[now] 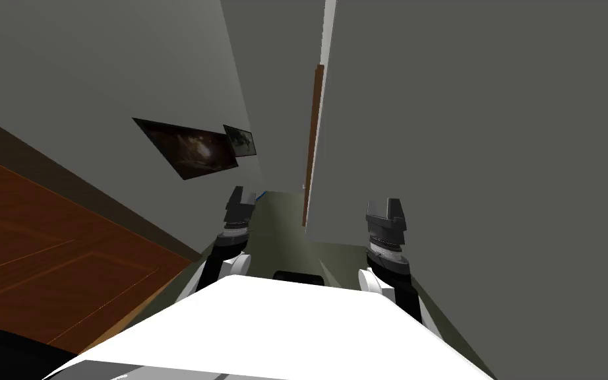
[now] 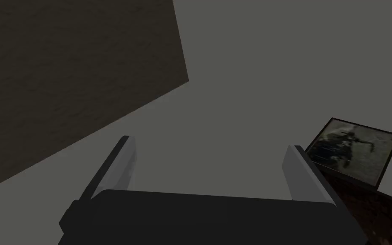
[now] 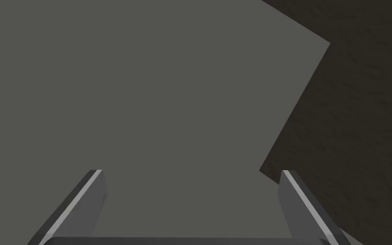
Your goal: Push the door open
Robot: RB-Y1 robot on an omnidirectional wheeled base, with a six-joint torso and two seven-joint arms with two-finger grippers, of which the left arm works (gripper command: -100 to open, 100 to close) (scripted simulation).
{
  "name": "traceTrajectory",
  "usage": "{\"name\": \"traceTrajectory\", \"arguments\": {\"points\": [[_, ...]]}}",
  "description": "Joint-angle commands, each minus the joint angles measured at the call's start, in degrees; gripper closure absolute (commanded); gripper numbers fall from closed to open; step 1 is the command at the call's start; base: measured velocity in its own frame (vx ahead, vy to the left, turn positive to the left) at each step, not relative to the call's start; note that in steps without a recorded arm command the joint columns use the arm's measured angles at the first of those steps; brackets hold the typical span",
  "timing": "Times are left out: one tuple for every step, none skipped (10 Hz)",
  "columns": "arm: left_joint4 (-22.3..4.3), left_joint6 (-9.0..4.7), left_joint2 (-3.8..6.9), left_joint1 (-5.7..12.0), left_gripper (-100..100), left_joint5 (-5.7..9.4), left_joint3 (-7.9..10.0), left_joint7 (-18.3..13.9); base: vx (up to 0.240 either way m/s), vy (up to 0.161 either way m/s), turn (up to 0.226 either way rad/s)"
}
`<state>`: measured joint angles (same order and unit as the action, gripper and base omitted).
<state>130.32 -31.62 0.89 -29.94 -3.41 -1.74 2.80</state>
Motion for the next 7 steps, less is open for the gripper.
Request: {"name": "traceTrajectory", "arguments": {"points": [[-1.73, -0.29, 0.51, 0.76, -100, 0.00, -0.42, -0.21, 0.042, 0.043, -0.173], [-2.65, -0.45, 0.73, 1.17, -100, 0.00, -0.64, -0.32, 0.120, 0.124, -0.152], [-3.12, -0.53, 0.84, 1.37, -100, 0.00, -0.75, -0.37, 0.136, 0.154, -0.080], [-4.52, -0.76, 1.18, 1.99, -100, -0.01, -1.09, -0.54, 0.138, 0.189, -0.145], [-5.53, -0.93, 1.41, 2.43, -100, -0.01, -1.34, -0.66, 0.147, 0.214, -0.176], [-6.88, -1.16, 1.66, 3.03, -100, -0.01, -1.66, -0.82, 0.137, 0.205, -0.157], [-7.55, -1.27, 1.79, 3.32, -100, -0.01, -1.82, -0.90, 0.109, 0.141, -0.102]]}}
